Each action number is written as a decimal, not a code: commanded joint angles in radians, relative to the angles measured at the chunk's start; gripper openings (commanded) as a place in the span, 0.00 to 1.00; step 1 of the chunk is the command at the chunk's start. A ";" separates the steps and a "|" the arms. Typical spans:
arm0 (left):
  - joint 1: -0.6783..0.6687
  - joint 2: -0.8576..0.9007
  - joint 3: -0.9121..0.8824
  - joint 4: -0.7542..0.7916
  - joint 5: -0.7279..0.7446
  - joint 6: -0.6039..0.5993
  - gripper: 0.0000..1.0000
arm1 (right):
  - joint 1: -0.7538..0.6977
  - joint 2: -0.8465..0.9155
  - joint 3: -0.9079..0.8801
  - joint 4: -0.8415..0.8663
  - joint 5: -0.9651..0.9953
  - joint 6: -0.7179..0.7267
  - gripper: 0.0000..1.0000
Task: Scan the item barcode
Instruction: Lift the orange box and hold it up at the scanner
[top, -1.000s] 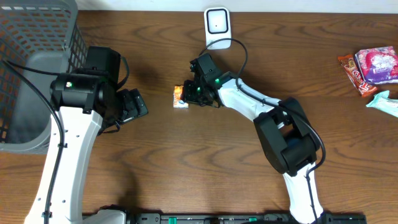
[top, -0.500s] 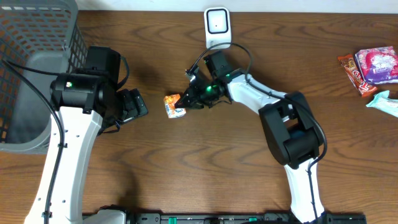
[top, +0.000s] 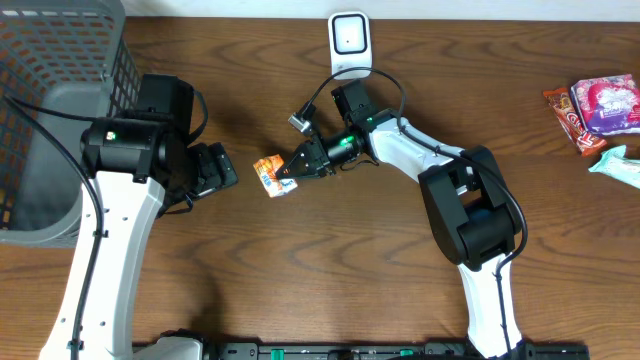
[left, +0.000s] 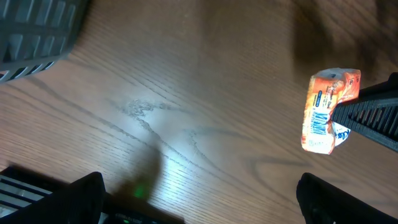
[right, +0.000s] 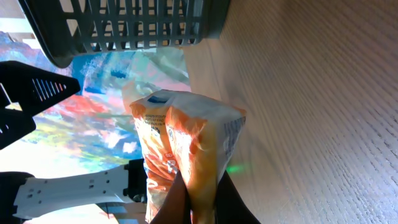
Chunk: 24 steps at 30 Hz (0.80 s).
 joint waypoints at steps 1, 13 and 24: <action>0.003 0.005 0.003 -0.003 -0.006 0.003 0.98 | 0.002 0.006 -0.005 -0.005 -0.034 -0.022 0.01; 0.003 0.005 0.003 -0.003 -0.006 0.003 0.98 | -0.014 -0.070 0.021 0.006 0.388 0.135 0.01; 0.003 0.005 0.003 -0.003 -0.006 0.003 0.98 | -0.152 -0.325 0.080 -0.101 0.685 0.076 0.01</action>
